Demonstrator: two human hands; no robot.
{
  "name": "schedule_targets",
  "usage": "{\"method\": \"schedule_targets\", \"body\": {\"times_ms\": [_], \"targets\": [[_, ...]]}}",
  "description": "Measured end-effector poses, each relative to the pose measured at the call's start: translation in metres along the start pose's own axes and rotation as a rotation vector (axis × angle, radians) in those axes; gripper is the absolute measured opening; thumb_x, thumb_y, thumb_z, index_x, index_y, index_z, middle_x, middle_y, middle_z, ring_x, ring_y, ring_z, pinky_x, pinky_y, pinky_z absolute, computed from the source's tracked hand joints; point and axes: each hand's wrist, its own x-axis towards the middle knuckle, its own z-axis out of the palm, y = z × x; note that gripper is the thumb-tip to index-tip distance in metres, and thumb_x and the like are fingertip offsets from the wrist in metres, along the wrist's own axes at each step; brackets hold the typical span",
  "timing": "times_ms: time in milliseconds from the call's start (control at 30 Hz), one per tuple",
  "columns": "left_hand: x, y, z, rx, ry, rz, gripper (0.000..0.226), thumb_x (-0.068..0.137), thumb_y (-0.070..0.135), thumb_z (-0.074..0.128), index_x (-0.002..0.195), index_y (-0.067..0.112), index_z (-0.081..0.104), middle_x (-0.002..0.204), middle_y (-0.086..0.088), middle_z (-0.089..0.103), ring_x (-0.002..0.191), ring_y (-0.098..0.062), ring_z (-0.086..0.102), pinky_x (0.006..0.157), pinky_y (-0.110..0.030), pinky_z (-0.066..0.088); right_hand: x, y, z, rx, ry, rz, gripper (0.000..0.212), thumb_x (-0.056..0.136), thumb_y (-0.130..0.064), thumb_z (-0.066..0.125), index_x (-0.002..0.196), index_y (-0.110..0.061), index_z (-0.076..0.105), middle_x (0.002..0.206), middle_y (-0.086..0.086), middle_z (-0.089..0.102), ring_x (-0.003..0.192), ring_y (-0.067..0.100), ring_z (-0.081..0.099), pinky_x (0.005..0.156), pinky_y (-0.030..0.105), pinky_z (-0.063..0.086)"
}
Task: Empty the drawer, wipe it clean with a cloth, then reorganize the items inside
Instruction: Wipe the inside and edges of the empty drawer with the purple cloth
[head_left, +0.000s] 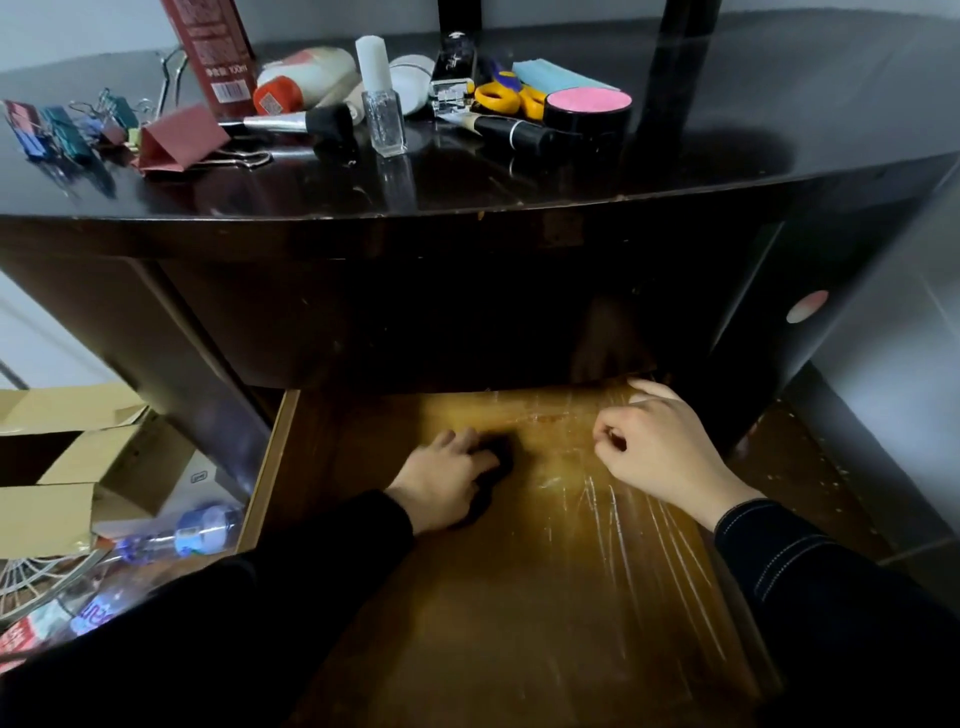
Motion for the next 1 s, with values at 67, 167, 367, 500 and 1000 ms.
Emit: {"method": "schedule_targets", "body": {"times_ms": [67,167,367,500,1000], "targets": [[-0.026,0.006,0.005,0.015,-0.039,0.124,0.049,0.096,0.032,0.054,0.144,0.036,0.043,0.132,-0.002,0.041,0.117,-0.027,0.044,0.089,-0.044,0.052,0.001,0.000,0.000,0.010,-0.003,-0.003,0.022,0.091,-0.031,0.055,0.075,-0.031,0.069,0.050,-0.011,0.056,0.062,0.002,0.055,0.122,0.025,0.011],[-0.027,0.001,0.002,0.067,-0.020,0.146,0.050,0.098,0.027,0.050,0.146,0.036,0.041,0.132,-0.003,0.041,0.116,-0.027,0.044,0.085,-0.043,0.053,0.001,0.000,0.000,0.004,-0.007,0.000,0.022,0.092,-0.032,0.056,0.075,-0.032,0.070,0.050,-0.012,0.055,0.064,0.002,0.056,0.122,0.026,0.011],[0.057,-0.020,-0.014,-0.015,0.185,-0.199,0.033,0.098,0.015,0.050,0.127,0.025,0.061,0.105,-0.004,0.060,0.100,-0.031,0.062,0.077,-0.035,0.052,0.001,-0.001,-0.002,0.018,-0.001,0.017,0.022,0.092,-0.031,0.053,0.075,-0.031,0.068,0.053,-0.011,0.057,0.067,0.003,0.058,0.122,0.027,0.012],[0.082,-0.017,-0.008,-0.054,0.188,-0.309,0.029,0.098,0.010,0.048,0.121,0.014,0.064,0.106,-0.003,0.061,0.100,-0.026,0.058,0.073,-0.028,0.044,0.001,-0.002,-0.005,0.013,-0.013,0.019,0.022,0.092,-0.033,0.053,0.075,-0.031,0.068,0.054,-0.011,0.057,0.071,0.004,0.059,0.122,0.026,0.012],[0.040,-0.013,0.002,0.067,0.147,-0.111,0.051,0.096,0.024,0.053,0.146,0.030,0.048,0.135,-0.005,0.050,0.121,-0.031,0.049,0.090,-0.040,0.052,0.001,0.000,-0.001,0.029,0.011,0.018,0.023,0.091,-0.031,0.053,0.072,-0.031,0.065,0.052,-0.012,0.055,0.065,0.003,0.055,0.120,0.021,0.003]]}}
